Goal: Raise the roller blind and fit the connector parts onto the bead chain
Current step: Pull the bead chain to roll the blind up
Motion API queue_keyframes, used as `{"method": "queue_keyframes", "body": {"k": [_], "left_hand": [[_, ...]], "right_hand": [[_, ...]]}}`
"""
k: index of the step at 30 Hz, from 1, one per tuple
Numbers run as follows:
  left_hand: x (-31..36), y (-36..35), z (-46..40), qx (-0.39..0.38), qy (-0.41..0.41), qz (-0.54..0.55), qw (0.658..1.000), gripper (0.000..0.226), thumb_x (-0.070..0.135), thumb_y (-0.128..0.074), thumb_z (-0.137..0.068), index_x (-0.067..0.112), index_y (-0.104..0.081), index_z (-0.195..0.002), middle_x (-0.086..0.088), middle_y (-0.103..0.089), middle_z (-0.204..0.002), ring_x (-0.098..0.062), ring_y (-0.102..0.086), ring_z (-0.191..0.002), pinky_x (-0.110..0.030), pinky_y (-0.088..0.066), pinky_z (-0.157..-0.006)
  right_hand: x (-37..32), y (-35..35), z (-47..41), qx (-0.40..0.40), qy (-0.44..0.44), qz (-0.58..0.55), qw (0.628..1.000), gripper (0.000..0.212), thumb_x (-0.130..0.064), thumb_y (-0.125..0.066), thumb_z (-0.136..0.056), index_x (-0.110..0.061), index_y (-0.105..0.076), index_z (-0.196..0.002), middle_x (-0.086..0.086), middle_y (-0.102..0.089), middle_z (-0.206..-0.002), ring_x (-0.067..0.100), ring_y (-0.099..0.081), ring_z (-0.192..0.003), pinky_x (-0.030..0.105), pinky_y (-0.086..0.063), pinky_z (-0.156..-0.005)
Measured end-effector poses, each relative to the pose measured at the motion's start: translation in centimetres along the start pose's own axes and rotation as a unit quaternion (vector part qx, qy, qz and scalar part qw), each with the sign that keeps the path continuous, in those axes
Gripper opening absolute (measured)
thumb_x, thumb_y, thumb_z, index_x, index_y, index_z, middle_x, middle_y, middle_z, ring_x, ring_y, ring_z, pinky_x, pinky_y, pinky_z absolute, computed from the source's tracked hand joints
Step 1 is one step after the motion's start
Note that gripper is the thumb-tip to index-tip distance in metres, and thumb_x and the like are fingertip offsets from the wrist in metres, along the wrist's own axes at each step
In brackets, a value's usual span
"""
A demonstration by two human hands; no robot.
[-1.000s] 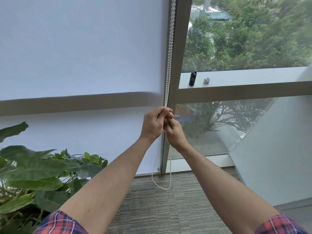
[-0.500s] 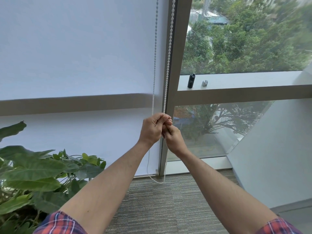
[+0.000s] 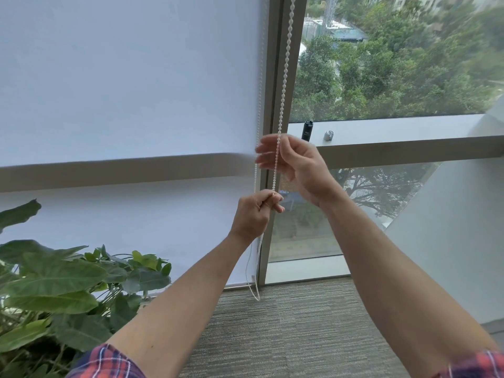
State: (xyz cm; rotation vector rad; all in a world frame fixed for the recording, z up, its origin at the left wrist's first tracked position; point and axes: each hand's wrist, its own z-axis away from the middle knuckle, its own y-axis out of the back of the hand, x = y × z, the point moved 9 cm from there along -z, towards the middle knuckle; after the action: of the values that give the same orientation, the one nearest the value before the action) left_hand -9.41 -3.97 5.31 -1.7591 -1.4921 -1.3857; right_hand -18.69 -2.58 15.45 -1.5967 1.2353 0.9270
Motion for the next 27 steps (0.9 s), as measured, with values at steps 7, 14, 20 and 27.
{"method": "queue_keyframes", "body": {"k": [7, 14, 20, 27], "left_hand": [[-2.2, -1.1, 2.1, -0.029, 0.015, -0.045, 0.998, 0.017, 0.011, -0.057, -0.097, 0.006, -0.073, -0.091, -0.005, -0.076, -0.073, -0.019, -0.074, -0.072, -0.041, -0.059, -0.077], [-2.6, -3.0, 3.5, -0.108, 0.026, -0.071, 0.991, 0.018, 0.009, -0.059, -0.097, 0.006, -0.072, -0.086, -0.002, -0.076, -0.08, -0.01, -0.071, -0.078, -0.015, -0.051, -0.076], [-5.2, -4.4, 4.4, -0.253, 0.109, -0.099, 0.956, 0.019, 0.014, -0.078, -0.083, 0.025, -0.069, -0.072, 0.014, -0.061, -0.057, 0.01, -0.053, -0.055, -0.006, -0.039, -0.061], [-3.3, -0.6, 0.9, -0.238, 0.114, -0.091, 0.96, 0.054, -0.022, -0.044, -0.079, 0.022, -0.072, -0.093, 0.006, -0.073, -0.087, 0.017, -0.064, -0.076, -0.013, -0.053, -0.085]], "right_hand": [[2.3, -0.7, 1.3, 0.115, 0.022, 0.031, 0.993, 0.035, -0.023, -0.036, -0.106, -0.01, -0.06, -0.083, -0.013, -0.036, -0.053, 0.008, -0.026, -0.048, 0.025, -0.022, -0.046], [4.8, 1.2, 3.4, 0.173, -0.008, 0.048, 0.984, 0.035, -0.032, -0.043, -0.1, -0.013, -0.056, -0.073, -0.014, -0.035, -0.049, 0.008, -0.023, -0.044, 0.032, -0.015, -0.045], [7.4, 1.1, 5.3, 0.179, -0.038, 0.043, 0.982, 0.035, -0.031, -0.043, -0.099, -0.011, -0.054, -0.073, -0.014, -0.035, -0.047, 0.007, -0.024, -0.042, 0.027, -0.019, -0.042], [10.6, 1.4, 6.9, 0.18, -0.063, 0.042, 0.981, 0.034, -0.026, -0.045, -0.097, -0.016, -0.056, -0.067, -0.013, -0.035, -0.046, 0.004, -0.027, -0.04, 0.018, -0.024, -0.04]]}}
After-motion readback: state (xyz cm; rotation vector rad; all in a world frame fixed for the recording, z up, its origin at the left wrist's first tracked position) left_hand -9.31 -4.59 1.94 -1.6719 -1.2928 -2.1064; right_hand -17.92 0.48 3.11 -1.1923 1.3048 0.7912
